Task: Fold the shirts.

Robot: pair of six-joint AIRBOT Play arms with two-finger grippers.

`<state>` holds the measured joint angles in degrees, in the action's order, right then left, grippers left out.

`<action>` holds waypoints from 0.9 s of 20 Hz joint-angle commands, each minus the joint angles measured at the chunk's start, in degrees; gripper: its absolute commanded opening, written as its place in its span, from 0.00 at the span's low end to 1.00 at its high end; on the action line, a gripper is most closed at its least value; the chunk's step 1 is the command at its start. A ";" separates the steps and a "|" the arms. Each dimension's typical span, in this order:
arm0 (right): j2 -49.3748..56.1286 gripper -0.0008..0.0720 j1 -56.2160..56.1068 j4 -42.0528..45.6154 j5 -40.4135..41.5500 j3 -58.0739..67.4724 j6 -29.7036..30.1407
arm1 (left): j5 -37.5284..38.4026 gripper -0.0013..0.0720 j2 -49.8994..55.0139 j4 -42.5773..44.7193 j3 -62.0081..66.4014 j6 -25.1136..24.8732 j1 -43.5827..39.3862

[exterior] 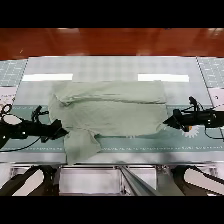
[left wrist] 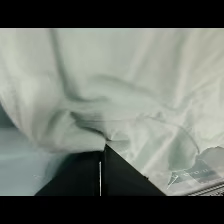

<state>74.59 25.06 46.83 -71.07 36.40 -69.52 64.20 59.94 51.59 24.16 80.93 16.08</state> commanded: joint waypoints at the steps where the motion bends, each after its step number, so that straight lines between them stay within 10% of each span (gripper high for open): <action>1: -0.17 0.05 -0.83 1.29 -2.62 3.37 1.70 | -0.15 0.04 0.04 0.92 4.96 -0.76 0.00; 18: 23.52 0.05 -8.50 -4.74 2.25 40.59 -4.04 | 0.52 0.04 35.43 -2.78 52.94 4.74 -4.09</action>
<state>93.49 17.96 42.70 -69.49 70.70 -71.90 62.04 88.82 49.21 68.55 84.51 12.36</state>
